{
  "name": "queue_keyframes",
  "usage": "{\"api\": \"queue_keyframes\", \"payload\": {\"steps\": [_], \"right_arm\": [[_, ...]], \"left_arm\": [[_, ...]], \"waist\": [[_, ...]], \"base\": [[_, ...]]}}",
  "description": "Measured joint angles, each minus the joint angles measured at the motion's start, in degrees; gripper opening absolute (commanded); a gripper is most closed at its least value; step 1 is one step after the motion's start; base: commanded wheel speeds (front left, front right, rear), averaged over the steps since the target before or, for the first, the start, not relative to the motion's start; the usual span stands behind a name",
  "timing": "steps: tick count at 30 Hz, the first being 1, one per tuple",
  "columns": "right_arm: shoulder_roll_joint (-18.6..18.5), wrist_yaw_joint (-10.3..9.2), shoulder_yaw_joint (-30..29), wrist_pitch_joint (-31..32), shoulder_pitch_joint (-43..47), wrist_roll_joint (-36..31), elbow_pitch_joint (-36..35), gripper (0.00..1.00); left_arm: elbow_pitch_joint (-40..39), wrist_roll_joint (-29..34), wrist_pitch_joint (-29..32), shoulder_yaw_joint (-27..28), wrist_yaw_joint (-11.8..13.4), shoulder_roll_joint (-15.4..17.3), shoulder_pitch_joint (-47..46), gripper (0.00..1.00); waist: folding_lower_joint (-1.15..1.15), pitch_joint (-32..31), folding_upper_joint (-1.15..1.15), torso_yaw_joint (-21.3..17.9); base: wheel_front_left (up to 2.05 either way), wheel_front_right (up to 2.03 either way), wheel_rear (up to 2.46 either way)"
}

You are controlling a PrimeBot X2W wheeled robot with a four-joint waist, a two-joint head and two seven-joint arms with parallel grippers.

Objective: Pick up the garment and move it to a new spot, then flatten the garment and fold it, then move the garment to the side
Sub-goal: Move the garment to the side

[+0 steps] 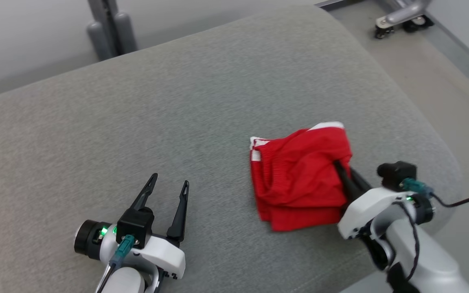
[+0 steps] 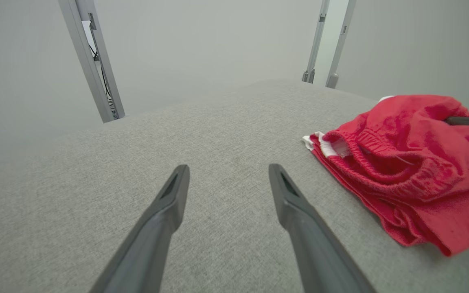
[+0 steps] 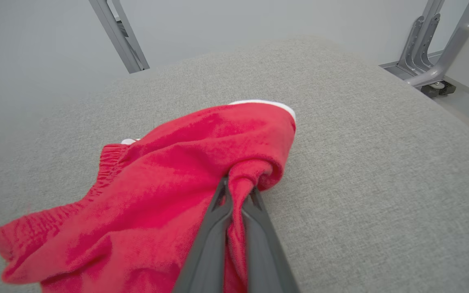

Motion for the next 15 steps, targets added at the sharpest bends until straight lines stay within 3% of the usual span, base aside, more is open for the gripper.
{"api": "queue_keyframes", "payload": {"steps": [15], "right_arm": [[-13.91, 0.01, -11.26, 0.0, -11.26, -11.37, 10.15, 0.0]], "left_arm": [[-0.67, 2.2, 0.0, 0.47, -0.69, 0.01, -1.58, 1.0]], "waist": [[0.0, 4.81, 0.0, 12.14]], "base": [[0.0, 0.0, 0.0]]}}
